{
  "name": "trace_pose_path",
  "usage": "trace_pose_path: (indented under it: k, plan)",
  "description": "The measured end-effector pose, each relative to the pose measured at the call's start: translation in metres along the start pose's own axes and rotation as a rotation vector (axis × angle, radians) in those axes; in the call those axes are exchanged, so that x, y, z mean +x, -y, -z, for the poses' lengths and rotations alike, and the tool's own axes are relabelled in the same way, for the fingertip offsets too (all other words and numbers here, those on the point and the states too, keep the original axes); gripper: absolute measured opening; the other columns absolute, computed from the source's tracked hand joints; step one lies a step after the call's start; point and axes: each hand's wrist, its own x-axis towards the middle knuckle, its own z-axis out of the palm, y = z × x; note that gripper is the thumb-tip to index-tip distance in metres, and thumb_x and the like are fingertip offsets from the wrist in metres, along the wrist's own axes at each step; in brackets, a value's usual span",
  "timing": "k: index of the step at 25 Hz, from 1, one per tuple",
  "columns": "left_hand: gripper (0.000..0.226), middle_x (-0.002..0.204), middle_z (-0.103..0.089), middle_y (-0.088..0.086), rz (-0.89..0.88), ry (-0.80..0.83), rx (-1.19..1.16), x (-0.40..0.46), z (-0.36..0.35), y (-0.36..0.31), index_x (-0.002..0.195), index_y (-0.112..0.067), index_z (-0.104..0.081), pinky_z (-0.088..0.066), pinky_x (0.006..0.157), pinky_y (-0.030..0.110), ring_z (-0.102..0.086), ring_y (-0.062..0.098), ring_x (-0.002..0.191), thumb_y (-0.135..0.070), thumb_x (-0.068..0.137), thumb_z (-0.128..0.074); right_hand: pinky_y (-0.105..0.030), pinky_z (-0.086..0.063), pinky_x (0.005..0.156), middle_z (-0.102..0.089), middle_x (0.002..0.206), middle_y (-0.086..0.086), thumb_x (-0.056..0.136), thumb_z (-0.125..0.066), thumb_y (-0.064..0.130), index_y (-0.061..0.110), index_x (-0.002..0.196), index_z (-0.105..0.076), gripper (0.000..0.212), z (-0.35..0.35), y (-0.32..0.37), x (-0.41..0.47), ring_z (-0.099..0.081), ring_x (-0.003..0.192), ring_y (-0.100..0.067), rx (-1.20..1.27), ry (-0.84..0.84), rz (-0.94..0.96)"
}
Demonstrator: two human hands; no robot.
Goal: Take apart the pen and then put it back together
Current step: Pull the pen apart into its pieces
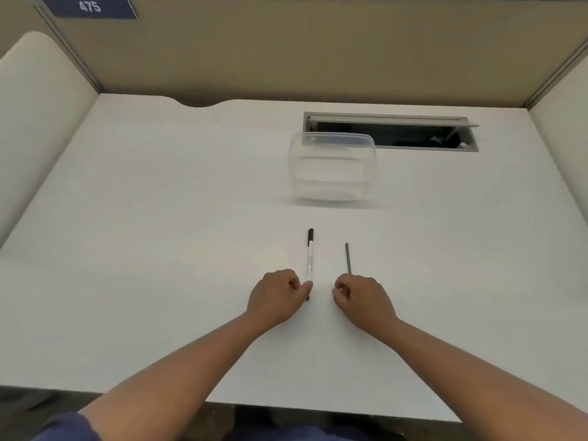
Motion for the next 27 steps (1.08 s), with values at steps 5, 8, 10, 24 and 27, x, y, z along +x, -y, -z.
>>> trace_pose_path:
  k: [5, 8, 10, 24, 27]
  plan:
    - [0.039, 0.077, -0.07, -0.011, 0.049, 0.027, 0.008, 0.007, -0.003, -0.005, 0.078, -0.026, -0.06, -0.054, 0.066, 0.031, -0.065, 0.011, 0.072, -0.064, 0.082, -0.057, -0.034, -0.053, 0.068, -0.064, 0.07, 0.009, 0.088, -0.061, 0.027, 0.027, 0.084, -0.061, 0.004, 0.0, -0.001, 0.004, -0.061, 0.071, -0.015, 0.091, 0.055, -0.051]
    - [0.041, 0.076, -0.068, -0.008, 0.043, 0.034, 0.094, 0.009, -0.001, -0.011, 0.076, -0.022, -0.061, -0.049, 0.061, 0.029, -0.065, 0.015, 0.072, -0.062, 0.084, -0.057, -0.033, -0.052, 0.069, -0.064, 0.072, 0.009, 0.088, -0.062, 0.028, 0.029, 0.083, -0.06, 0.006, 0.001, -0.001, 0.005, -0.061, 0.072, -0.013, 0.085, 0.079, -0.048]
    - [0.039, 0.074, -0.067, -0.007, 0.043, 0.044, 0.137, 0.008, -0.003, -0.015, 0.073, -0.02, -0.06, -0.046, 0.059, 0.028, -0.064, 0.017, 0.071, -0.057, 0.086, -0.057, -0.032, -0.051, 0.067, -0.063, 0.071, 0.01, 0.087, -0.061, 0.029, 0.03, 0.081, -0.059, 0.007, 0.001, -0.001, 0.007, -0.06, 0.071, -0.013, 0.078, 0.091, -0.056]
    - [0.031, 0.062, -0.067, -0.003, 0.0, 0.263, -0.376, -0.022, 0.01, -0.019, 0.078, -0.006, -0.07, -0.041, 0.053, 0.021, -0.052, 0.002, 0.048, -0.032, 0.092, -0.06, -0.029, -0.053, 0.068, -0.073, 0.092, -0.002, 0.092, -0.07, 0.029, 0.014, 0.102, -0.07, 0.018, 0.022, 0.035, 0.002, -0.07, 0.078, -0.015, 0.828, 0.229, -0.291]
    - [0.034, 0.068, -0.071, -0.002, -0.046, 0.367, -0.39, -0.029, 0.018, -0.026, 0.078, -0.012, -0.069, -0.047, 0.062, 0.031, -0.056, 0.009, 0.058, -0.039, 0.095, -0.058, -0.032, -0.052, 0.069, -0.073, 0.088, -0.004, 0.086, -0.075, 0.02, 0.013, 0.111, -0.065, 0.028, 0.031, 0.047, 0.001, -0.067, 0.07, -0.017, 0.93, 0.211, -0.312]
